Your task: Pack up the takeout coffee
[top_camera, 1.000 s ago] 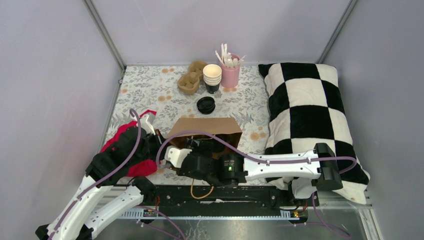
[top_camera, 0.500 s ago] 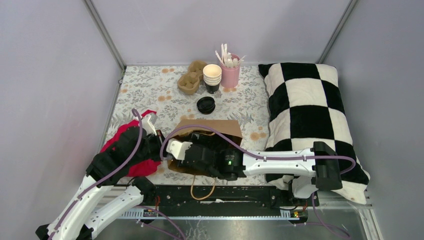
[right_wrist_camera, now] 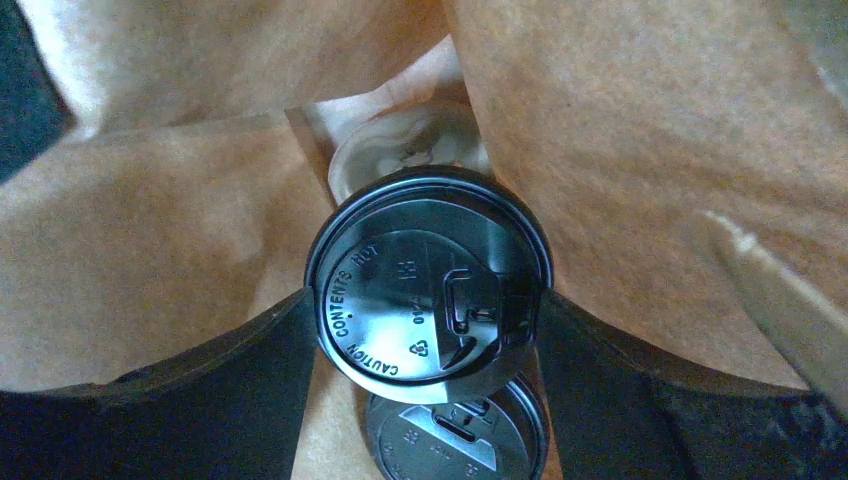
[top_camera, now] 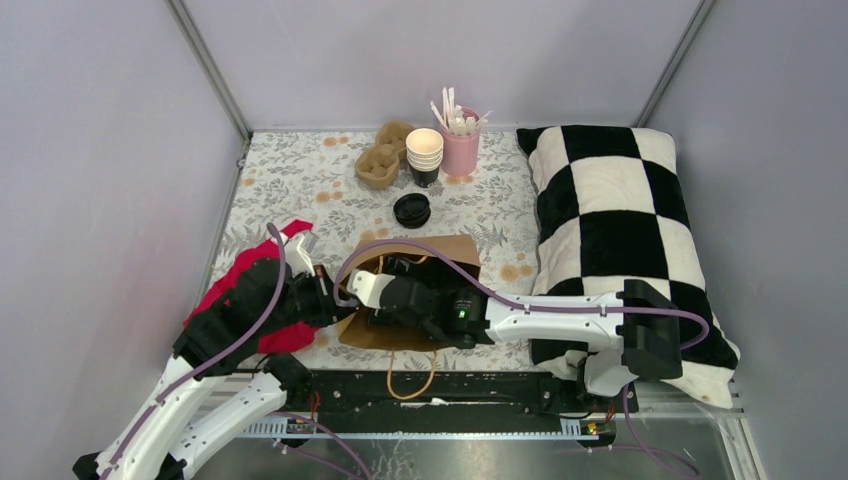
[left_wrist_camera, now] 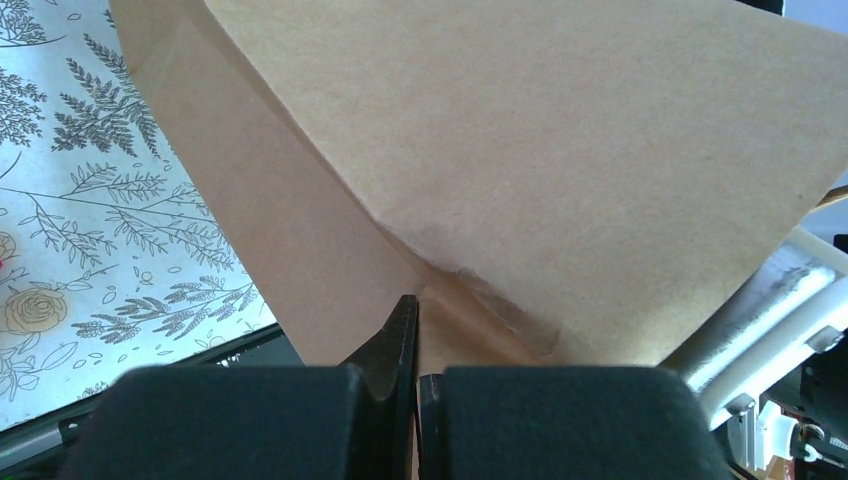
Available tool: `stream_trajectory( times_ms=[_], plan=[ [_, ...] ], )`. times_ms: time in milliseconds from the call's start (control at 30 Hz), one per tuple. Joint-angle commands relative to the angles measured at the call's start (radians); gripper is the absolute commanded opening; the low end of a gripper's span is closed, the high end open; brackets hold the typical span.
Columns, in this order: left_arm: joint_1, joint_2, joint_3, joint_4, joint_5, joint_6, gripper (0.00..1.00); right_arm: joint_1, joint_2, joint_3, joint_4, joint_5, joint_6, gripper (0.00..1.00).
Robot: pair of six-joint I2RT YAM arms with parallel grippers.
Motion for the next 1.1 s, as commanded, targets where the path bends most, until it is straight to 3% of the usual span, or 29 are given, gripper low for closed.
stream_trajectory(
  times_ms=[0,467,1067],
  plan=[
    [-0.001,-0.003,-0.012,-0.031,0.061,0.017,0.0,-0.015,-0.024,-0.011,0.104,0.0,-0.012,0.63],
    [-0.001,-0.012,-0.018,-0.03,0.083,0.02,0.0,-0.078,0.012,-0.041,0.229,-0.057,-0.034,0.63],
    [-0.001,0.055,0.039,-0.029,0.089,-0.001,0.0,-0.111,0.065,-0.057,0.271,-0.11,-0.062,0.67]
  ],
)
